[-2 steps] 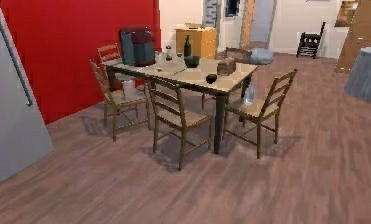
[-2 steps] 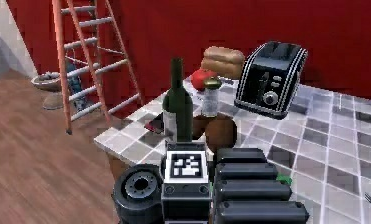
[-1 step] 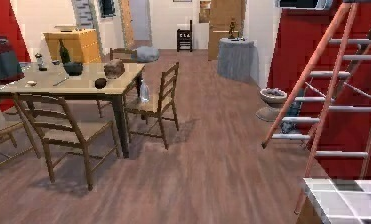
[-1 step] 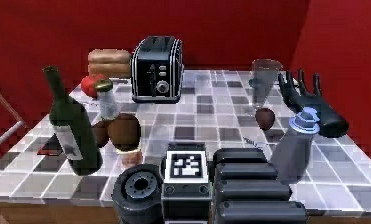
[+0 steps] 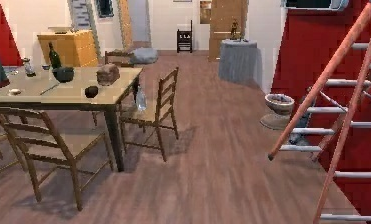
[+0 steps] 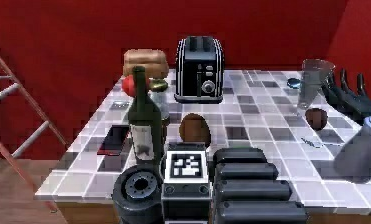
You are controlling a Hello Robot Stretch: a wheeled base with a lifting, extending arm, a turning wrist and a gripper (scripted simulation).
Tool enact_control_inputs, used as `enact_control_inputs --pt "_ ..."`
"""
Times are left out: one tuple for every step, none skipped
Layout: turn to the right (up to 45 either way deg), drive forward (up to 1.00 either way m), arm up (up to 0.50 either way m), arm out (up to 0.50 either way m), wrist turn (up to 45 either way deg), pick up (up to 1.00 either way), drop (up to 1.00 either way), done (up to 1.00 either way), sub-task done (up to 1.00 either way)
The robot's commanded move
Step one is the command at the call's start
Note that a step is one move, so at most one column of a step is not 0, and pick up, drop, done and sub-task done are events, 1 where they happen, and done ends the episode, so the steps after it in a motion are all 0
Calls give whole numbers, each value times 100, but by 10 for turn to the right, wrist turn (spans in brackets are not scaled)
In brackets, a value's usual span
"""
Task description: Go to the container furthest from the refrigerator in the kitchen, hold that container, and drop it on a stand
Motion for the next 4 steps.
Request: enact_control_inputs --pt "0 75 0 0 0 0 0 0 0" --pt "210 0 0 0 0 0 0 0 0" --pt "0 95 0 0 0 0 0 0 0" --pt "-270 0 0 0 0 0 0 0 0"
